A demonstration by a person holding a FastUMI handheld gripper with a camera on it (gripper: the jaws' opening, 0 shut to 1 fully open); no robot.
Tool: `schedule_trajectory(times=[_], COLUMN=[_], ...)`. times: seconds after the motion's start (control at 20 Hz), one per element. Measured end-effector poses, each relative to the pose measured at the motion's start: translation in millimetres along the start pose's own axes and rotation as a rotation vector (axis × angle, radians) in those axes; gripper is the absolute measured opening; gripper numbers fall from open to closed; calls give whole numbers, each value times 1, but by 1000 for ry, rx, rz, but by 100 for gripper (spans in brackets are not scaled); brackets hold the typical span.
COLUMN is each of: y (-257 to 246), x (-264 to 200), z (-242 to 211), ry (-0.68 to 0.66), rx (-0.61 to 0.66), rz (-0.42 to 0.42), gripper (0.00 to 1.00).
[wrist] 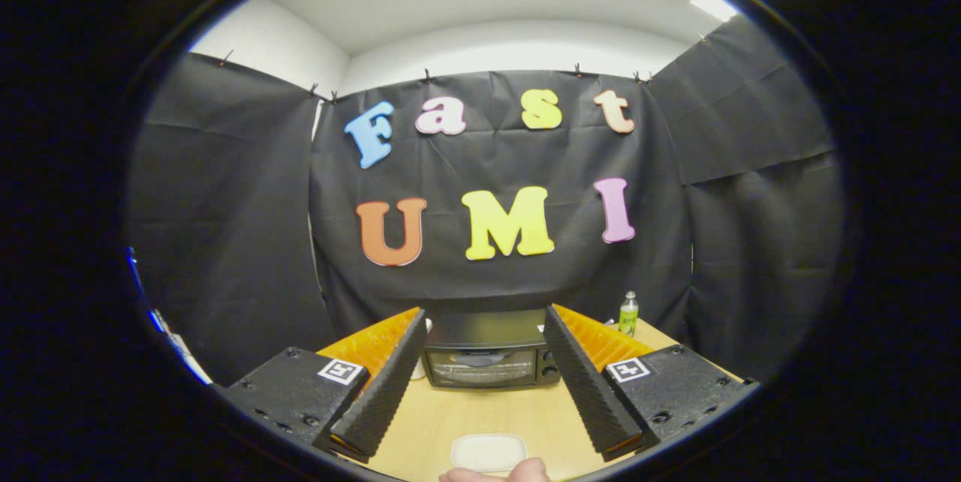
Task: Open the toaster oven, put the food inside, and close the toaster oven door.
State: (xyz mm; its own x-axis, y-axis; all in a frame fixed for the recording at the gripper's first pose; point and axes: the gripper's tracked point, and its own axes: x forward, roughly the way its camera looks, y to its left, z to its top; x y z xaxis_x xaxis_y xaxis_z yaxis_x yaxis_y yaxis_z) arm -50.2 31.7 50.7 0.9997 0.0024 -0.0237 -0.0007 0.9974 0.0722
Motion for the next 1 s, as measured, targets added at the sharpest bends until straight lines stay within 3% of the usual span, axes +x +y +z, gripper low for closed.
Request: schedule_trajectory(times=[0.25,1.0], y=[1,23], x=[-27,-5], z=[8,-23], ry=[-67,3], rx=[-20,-41], rz=[-33,-7], gripper=[100,100])
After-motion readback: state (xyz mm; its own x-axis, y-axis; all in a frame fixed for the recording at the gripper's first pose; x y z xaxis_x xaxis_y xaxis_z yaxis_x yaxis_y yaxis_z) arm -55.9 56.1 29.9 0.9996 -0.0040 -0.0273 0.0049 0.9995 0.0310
